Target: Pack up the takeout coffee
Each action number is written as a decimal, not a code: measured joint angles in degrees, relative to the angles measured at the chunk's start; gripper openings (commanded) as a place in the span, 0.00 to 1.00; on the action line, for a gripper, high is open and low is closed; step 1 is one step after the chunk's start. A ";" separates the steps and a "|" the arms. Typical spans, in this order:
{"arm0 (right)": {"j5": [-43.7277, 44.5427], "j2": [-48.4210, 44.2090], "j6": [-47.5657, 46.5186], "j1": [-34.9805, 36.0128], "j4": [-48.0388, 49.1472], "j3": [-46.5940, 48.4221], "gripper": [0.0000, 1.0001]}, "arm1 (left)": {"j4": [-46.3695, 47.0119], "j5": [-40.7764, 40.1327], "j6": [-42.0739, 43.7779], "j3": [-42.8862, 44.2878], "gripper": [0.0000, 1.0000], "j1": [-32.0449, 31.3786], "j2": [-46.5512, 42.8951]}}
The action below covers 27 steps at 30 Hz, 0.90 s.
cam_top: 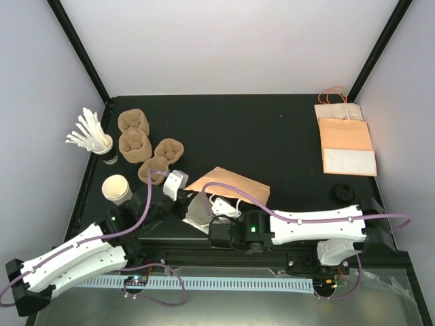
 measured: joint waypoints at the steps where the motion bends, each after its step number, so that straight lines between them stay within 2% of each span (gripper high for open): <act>1: 0.52 -0.07 0.00 0.00 0.02 -0.57 0.04 | 0.42 -0.52 -0.20 -0.52 0.02 -0.57 -0.48; 6: 1.75 -3.08 -0.90 0.00 3.19 -5.20 0.05 | 2.54 -3.63 -1.73 -3.23 0.03 -3.56 -2.43; 10: 1.57 -3.89 -0.52 0.00 3.26 -5.49 0.05 | 2.62 -6.27 -2.69 -3.48 0.03 -5.73 -2.56; 21: 3.30 6.91 1.42 -0.42 0.48 -0.61 0.02 | -1.66 -16.98 -2.58 -3.08 0.08 -7.61 -7.50; 27: 3.30 6.58 -3.37 -1.38 7.80 -0.94 0.02 | -2.19 -20.17 0.46 -2.91 0.08 -7.78 -11.96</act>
